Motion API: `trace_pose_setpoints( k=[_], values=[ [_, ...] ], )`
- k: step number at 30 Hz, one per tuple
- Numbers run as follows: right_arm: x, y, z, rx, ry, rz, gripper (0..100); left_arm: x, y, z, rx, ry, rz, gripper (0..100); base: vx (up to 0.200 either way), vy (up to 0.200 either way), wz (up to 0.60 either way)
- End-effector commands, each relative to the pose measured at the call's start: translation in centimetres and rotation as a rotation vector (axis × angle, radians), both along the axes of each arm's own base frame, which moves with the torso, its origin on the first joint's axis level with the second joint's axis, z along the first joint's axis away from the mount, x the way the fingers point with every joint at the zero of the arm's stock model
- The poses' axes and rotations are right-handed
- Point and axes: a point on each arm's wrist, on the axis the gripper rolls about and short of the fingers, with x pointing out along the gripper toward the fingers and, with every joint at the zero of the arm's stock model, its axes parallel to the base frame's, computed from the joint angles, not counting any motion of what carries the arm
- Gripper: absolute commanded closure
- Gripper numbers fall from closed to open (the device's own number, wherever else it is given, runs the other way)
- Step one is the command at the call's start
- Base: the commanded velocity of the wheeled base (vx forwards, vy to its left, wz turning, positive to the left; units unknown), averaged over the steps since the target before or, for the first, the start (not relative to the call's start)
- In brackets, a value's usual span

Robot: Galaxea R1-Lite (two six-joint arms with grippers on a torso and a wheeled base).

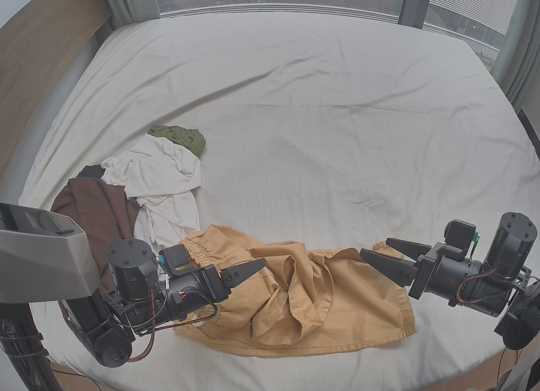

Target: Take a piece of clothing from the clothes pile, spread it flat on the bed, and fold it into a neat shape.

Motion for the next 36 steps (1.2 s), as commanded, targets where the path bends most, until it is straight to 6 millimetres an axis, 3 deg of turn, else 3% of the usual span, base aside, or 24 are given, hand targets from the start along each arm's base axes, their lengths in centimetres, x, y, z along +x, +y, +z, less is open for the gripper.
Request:
trace_pose_setpoints(
  k=[1, 11, 14, 20, 26, 36],
  values=[
    [0.0, 0.0, 0.0, 0.000, 0.000, 0.002, 0, 0.2, -0.1, -0.6, 0.010, 0.012, 0.006, 100, 0.000, 0.000, 0.00],
    [0.0, 0.1, -0.1, -0.002, 0.007, 0.005, 0, 0.7, 0.7, -0.2, 0.002, -0.001, 0.039, 100, 0.000, 0.000, 0.00],
    [0.0, 0.1, -0.2, -0.003, 0.011, 0.006, 0, 0.7, 1.1, 0.5, -0.008, -0.022, 0.052, 100, 0.000, 0.000, 0.00],
    [0.1, 0.2, -0.5, -0.010, 0.022, 0.008, 0, -0.1, 2.3, 4.2, -0.054, -0.142, 0.076, 100, 0.000, 0.000, 0.00],
    [0.3, 0.3, -0.9, -0.016, 0.039, 0.006, 0, -1.0, 2.4, 6.6, -0.098, -0.218, 0.065, 100, 0.000, 0.000, 0.00],
    [0.3, 0.4, -1.0, -0.019, 0.043, 0.007, 0, -1.8, 2.1, 7.7, -0.120, -0.251, 0.033, 100, 0.000, 0.000, 0.00]
  ],
)
